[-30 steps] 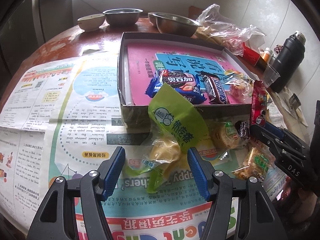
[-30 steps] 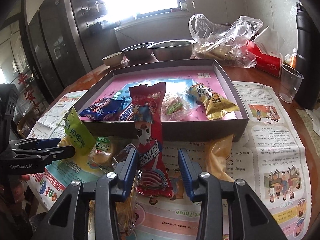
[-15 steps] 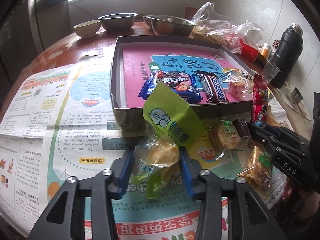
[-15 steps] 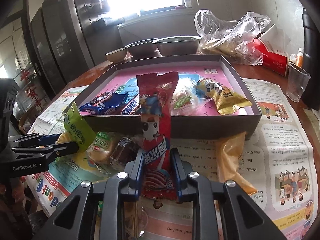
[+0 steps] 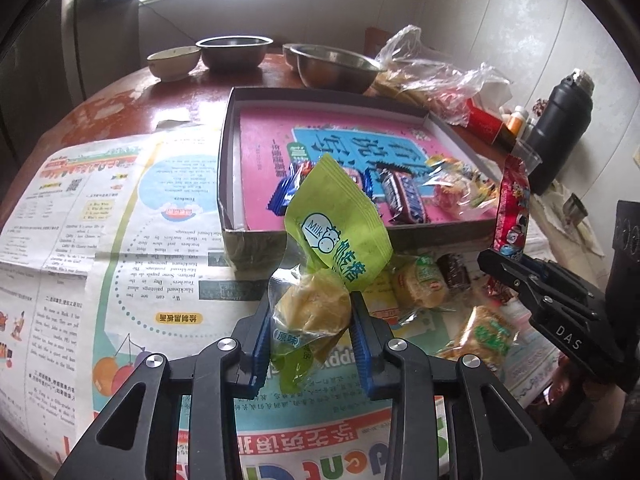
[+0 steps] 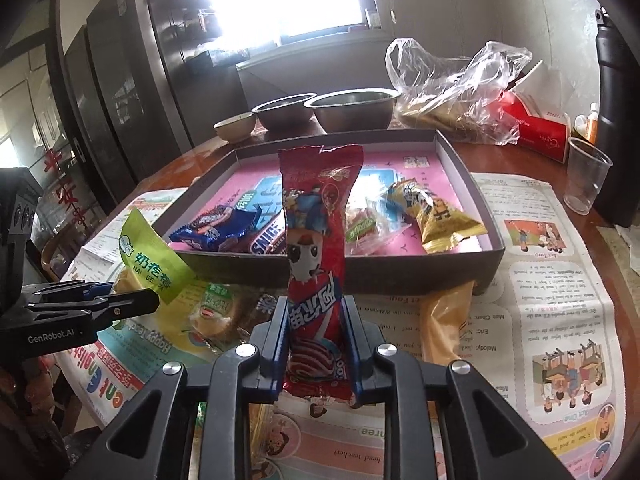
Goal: Organize snacks
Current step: 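Grasp the green milk-candy packet with the left tool while the right tool grasps the red ice-cream packet, then carry the green packet with the left tool and the red packet with the right tool into the tray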
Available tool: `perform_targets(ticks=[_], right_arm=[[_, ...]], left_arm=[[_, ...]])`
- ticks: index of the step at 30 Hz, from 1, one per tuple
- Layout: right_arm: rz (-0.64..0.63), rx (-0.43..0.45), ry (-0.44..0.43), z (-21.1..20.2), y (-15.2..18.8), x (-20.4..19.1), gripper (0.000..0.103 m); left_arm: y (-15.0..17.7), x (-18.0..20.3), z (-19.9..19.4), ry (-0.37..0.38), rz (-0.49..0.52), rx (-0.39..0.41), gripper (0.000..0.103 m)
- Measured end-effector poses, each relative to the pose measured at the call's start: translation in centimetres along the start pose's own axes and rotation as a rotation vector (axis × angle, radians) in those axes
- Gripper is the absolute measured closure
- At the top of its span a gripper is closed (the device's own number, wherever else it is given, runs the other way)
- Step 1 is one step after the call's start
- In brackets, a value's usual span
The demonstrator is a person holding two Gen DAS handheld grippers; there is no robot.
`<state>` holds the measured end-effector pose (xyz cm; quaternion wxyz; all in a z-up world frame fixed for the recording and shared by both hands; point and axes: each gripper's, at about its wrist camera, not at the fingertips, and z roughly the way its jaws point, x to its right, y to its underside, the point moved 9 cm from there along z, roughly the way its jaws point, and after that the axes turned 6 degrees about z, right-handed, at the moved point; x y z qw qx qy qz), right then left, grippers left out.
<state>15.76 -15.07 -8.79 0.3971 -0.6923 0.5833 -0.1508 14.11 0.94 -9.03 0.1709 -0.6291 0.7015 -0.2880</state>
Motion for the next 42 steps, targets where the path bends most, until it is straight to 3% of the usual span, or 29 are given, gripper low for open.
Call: perform_targets(ticks=[23, 42], right_arm=[[0.031, 0.056, -0.047, -2.1, -1.5, 0.6, 0.078], [0.062, 0.100, -0.062, -2.6, -3.6, 1.7, 0.078]], left_arm=[[-1.9, 2.3, -1.6, -0.001, -0.007, 0.034, 0.067], [-5.6, 4.5, 0.4, 0.050, 0.003, 0.067, 0.067]])
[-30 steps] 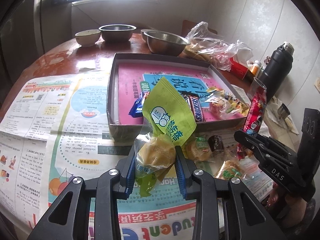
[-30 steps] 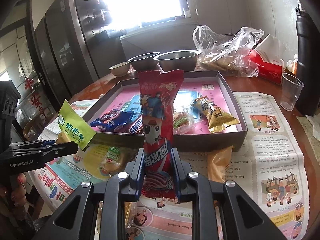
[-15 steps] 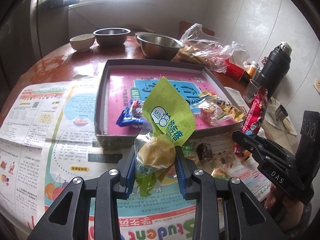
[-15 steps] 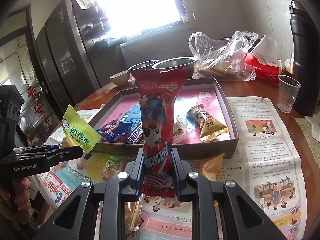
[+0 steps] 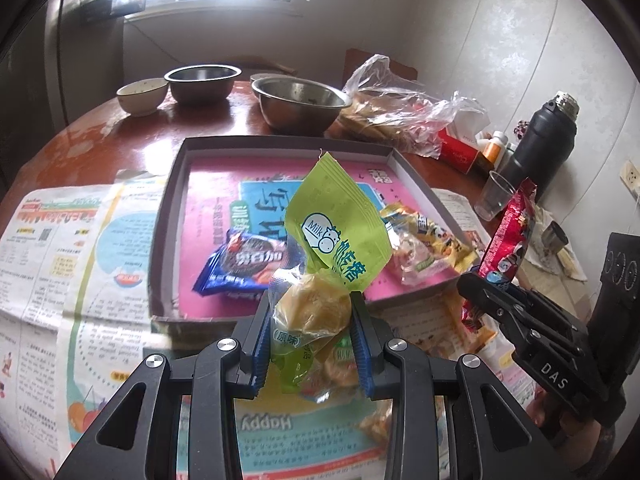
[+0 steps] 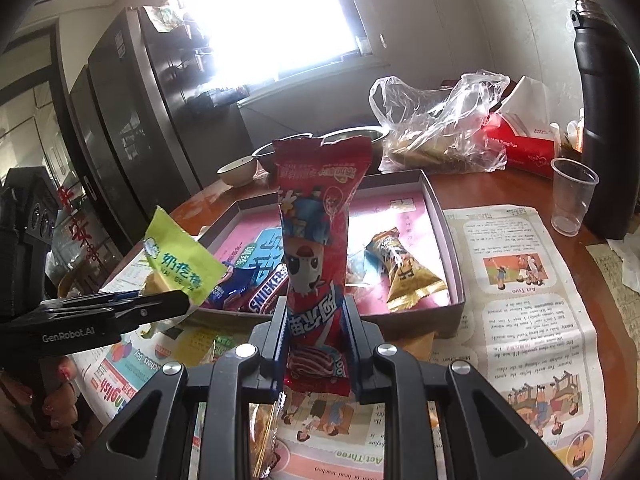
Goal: Organize snacks
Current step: 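Carry the green packet with the left tool and the red packet with the right tool into the tray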
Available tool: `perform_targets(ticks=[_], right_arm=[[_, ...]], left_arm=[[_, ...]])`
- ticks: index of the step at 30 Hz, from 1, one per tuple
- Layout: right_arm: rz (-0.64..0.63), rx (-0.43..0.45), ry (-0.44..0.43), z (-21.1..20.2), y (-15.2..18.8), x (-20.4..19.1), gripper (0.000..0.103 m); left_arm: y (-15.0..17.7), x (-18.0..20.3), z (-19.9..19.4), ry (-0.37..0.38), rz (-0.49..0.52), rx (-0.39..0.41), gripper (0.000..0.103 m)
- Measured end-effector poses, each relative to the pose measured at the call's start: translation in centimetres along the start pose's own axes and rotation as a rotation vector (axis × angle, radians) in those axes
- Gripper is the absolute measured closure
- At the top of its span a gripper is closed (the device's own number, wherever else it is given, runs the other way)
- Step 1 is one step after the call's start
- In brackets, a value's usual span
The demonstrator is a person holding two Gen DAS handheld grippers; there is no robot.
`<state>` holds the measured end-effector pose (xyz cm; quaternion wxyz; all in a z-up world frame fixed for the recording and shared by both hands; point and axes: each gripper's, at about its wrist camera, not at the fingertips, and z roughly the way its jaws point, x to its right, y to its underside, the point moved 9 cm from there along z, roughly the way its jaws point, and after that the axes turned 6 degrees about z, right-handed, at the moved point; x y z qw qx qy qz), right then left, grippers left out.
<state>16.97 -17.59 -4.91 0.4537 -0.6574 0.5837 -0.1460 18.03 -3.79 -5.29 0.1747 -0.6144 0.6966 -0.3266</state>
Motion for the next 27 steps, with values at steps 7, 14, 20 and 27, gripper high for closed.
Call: perform_targets(ticks=[7, 14, 20, 27], right_arm=[[0.006, 0.014, 0.021, 0.7, -1.4, 0.6, 0.078], [0.019, 0.023, 0.030, 1.2, -2.4, 1.2, 0.078], [0.023, 0.024, 0.041, 1.6, -3.0, 1.6, 0.078], [0.024, 0.044, 0.077, 2.1, -4.6, 2.7, 0.078]], left_arm=[[-1.2, 0.5, 1.8, 0.023, 0.002, -0.002, 0.067], [-1.9, 0.7, 3.3, 0.025, 0.003, -0.014, 0.067], [-1.9, 0.8, 4.4, 0.021, -0.001, -0.021, 0.067], [-1.6, 0.5, 5.0, 0.016, 0.001, -0.025, 0.067]])
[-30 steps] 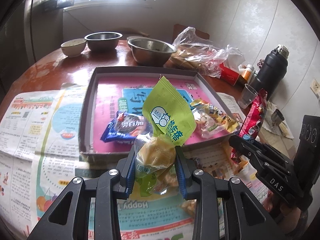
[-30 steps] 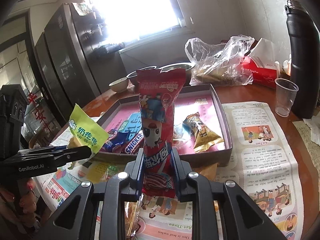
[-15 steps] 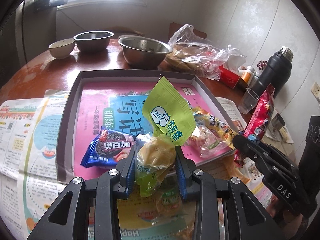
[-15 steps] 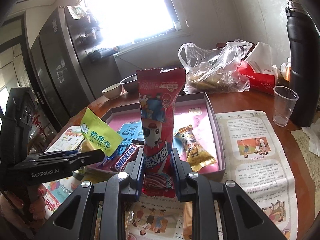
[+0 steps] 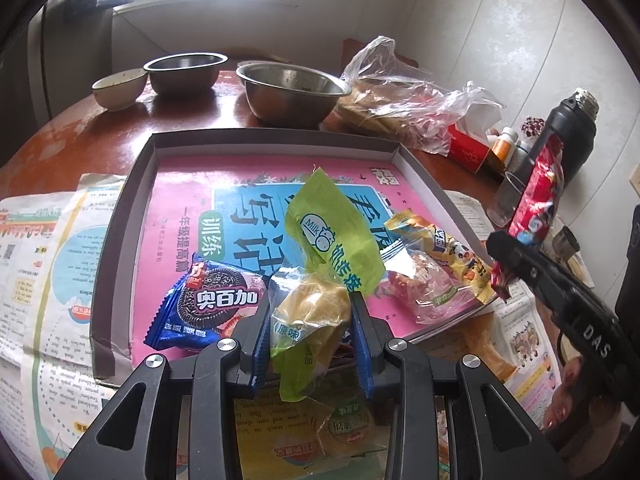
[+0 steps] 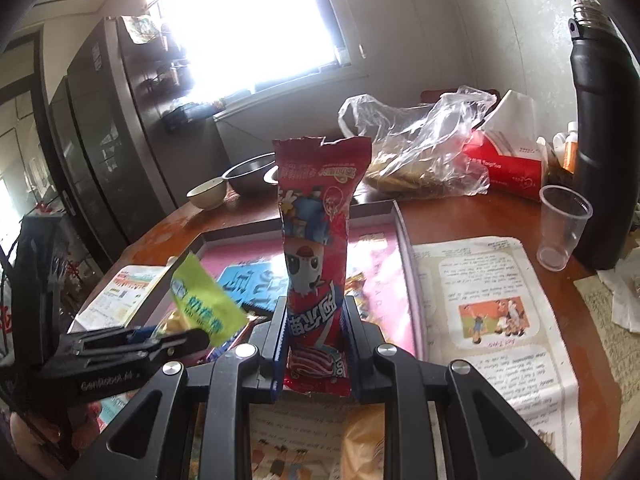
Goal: Organize snacks
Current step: 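Carry the green packet with the left tool and the red packet with the right tool into the tray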
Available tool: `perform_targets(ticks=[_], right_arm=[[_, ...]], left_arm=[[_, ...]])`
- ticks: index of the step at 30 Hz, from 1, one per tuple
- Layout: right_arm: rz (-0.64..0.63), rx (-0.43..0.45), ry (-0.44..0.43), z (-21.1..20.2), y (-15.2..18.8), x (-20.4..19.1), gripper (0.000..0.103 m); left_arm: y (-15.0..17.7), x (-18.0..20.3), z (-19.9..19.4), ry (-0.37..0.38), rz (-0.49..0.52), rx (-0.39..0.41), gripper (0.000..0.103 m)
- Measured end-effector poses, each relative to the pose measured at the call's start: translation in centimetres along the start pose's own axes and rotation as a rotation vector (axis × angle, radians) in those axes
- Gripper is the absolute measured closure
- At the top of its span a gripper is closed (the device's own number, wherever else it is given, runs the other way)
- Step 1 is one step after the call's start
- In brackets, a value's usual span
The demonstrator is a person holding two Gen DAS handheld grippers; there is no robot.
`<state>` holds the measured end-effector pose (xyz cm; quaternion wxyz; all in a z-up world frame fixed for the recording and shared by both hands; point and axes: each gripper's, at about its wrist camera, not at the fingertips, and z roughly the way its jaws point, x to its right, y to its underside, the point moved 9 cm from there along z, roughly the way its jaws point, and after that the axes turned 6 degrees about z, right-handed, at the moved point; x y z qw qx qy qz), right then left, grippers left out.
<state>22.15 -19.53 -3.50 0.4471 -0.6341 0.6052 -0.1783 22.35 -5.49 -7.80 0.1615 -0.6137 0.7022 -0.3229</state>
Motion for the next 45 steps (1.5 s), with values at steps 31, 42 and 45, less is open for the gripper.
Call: perform_targets(ticks=[31, 42, 45], right_arm=[[-0.050, -0.083, 0.051, 4.2, 1.8, -0.7, 0.078], [-0.077, -0.093, 0.029, 4.9, 1.9, -2.3, 0.078], [-0.057, -0.087, 0.032, 4.7, 1.8, -1.8, 0.078]], left_arm=[[-0.3, -2.2, 0.7, 0.002, -0.043, 0.021, 0.067], [-0.3, -2.2, 0.7, -0.001, -0.042, 0.021, 0.066], [-0.3, -2.2, 0.7, -0.005, -0.037, 0.021, 0.066]])
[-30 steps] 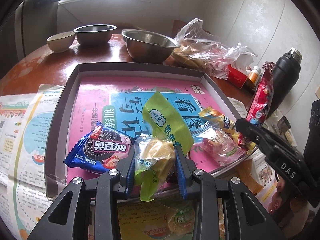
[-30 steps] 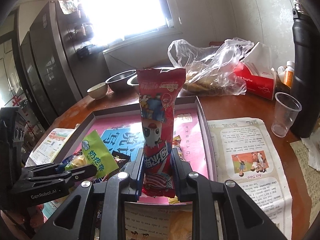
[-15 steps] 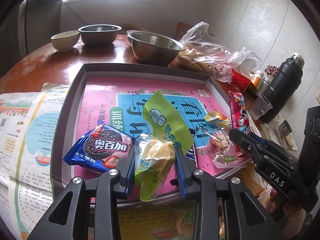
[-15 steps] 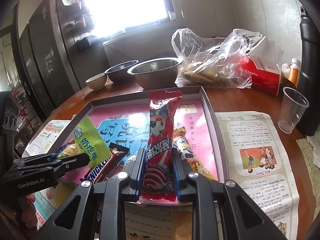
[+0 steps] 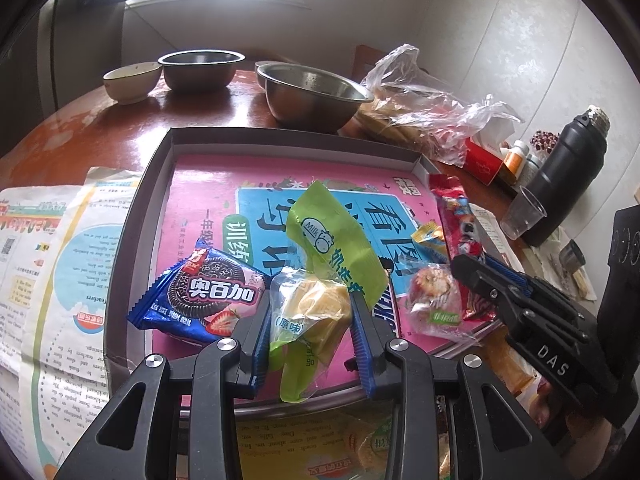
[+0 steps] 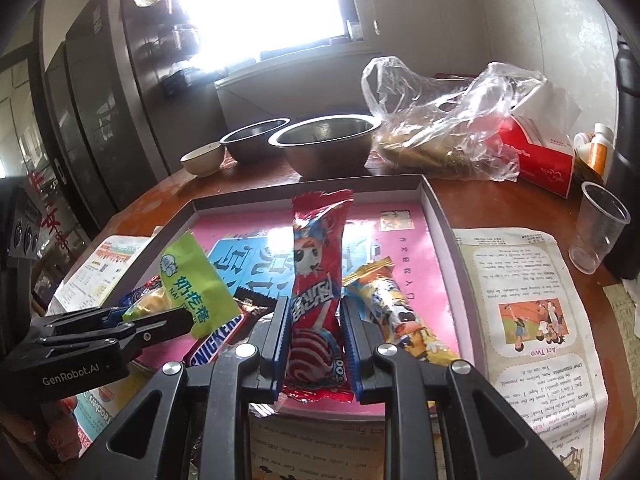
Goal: Organize snacks
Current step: 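Carry the green packet with the left tool and the red packet with the right tool into the tray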
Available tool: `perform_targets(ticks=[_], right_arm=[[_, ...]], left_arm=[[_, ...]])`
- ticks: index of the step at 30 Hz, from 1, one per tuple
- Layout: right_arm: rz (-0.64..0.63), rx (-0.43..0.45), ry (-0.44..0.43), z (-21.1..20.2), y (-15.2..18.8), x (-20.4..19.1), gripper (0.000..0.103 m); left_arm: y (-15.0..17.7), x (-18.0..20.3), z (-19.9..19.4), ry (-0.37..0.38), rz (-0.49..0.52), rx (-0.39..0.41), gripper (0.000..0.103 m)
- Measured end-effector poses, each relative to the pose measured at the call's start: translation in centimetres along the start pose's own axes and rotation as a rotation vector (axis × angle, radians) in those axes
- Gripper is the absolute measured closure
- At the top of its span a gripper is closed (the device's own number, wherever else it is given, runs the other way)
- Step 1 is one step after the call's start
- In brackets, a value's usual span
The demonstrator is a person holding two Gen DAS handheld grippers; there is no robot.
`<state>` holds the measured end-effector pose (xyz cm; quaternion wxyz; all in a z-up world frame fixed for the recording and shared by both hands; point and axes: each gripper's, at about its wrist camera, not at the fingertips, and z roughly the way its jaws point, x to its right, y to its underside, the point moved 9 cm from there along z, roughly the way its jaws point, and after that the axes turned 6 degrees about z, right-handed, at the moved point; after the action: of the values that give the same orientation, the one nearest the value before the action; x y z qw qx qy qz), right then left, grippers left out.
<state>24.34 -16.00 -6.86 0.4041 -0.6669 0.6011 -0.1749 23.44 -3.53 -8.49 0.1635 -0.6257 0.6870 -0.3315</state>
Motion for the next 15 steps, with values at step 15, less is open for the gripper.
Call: perform_targets(ticks=[15], right_arm=[[0.032, 0.005, 0.000, -0.38, 0.19, 0.80, 0.078]], left_arm=[[0.00, 0.03, 0.04, -0.002, 0.000, -0.001, 0.066]])
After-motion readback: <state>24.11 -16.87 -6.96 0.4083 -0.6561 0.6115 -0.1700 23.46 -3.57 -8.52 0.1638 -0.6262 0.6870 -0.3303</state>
